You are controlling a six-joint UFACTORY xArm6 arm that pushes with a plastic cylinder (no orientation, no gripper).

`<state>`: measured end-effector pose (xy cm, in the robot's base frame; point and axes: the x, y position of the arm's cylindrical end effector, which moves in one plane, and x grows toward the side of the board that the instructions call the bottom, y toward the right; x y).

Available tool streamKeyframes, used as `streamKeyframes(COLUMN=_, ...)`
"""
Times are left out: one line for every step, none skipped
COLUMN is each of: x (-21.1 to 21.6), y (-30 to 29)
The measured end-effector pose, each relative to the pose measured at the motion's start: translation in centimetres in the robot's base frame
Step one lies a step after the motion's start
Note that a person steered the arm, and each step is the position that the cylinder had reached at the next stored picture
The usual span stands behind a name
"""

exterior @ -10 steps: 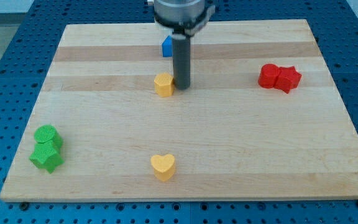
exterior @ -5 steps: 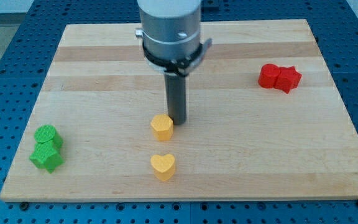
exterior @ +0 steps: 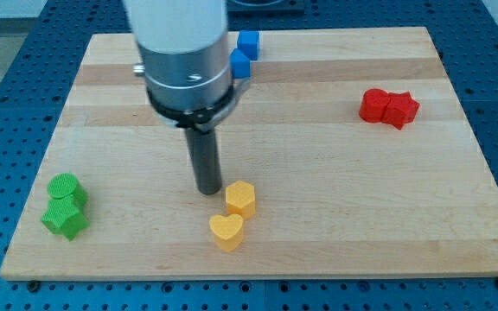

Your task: Slide the yellow hexagon to the yellow heart

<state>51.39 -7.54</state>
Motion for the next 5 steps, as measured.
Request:
streamKeyframes(x=-2.9, y=2.8)
streamKeyframes(x=-6.5, y=3.4)
streamKeyframes(x=-5.5, y=8.3)
streamKeyframes(x=-1.7, y=8.0)
streamKeyframes(x=1.1, y=7.7)
